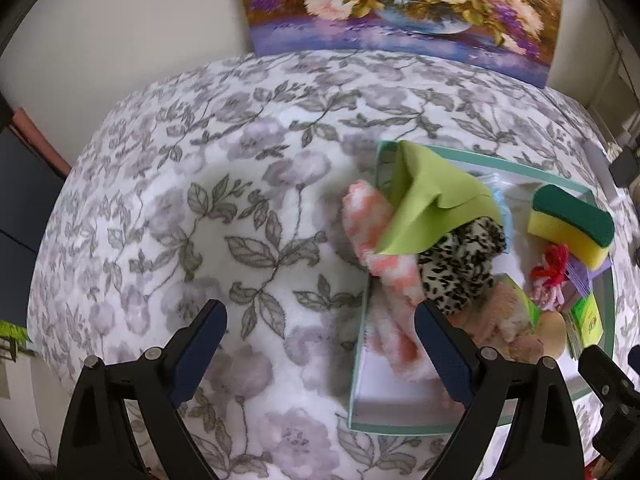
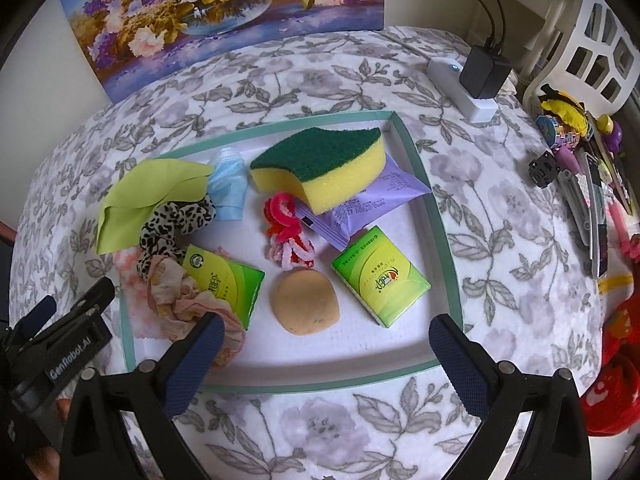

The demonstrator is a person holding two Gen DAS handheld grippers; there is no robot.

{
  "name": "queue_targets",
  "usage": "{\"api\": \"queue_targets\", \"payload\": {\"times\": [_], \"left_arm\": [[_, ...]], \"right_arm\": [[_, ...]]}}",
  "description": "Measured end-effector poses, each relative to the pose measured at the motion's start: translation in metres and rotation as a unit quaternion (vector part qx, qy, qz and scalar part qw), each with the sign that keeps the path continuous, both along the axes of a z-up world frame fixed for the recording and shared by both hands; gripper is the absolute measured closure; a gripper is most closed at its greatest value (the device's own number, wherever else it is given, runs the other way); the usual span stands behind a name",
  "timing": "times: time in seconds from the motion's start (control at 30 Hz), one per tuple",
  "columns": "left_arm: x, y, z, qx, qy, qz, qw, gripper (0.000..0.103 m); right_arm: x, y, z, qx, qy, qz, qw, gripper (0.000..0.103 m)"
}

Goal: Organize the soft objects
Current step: 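Open the right tool to drop the puff in the tray while the left tool releases the scrunchie, then withdraw both open tools from the tray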

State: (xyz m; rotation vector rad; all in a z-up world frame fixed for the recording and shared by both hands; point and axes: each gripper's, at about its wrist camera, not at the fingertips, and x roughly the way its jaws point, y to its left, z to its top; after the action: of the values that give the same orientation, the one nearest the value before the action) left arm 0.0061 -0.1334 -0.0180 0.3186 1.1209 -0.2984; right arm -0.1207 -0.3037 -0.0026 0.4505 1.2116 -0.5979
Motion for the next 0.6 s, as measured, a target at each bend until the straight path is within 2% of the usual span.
{"api": "queue_targets", "payload": {"times": [0.2,0.47,0.6], "left_arm": [[0.004,0.010,0.002,0.005,0.002,0.013,0.9999,0.008],[-0.012,0.022,0.021,0.014,-0.038,0.023,0.9989,0.008],[-0.019,0.028,0.025,0.042,-0.052,0.038,0.9970,0.008]], "right_arm": [[0.000,0.004,0.000,-0.005,0.006,0.002,1.000,0.000],[-0.004,0.015,0.003,-0.008,0.001,0.008,1.000,0.000],[-0.008,0.022,0.000,-0.010,0.005,0.013,1.000,0.000]]}}
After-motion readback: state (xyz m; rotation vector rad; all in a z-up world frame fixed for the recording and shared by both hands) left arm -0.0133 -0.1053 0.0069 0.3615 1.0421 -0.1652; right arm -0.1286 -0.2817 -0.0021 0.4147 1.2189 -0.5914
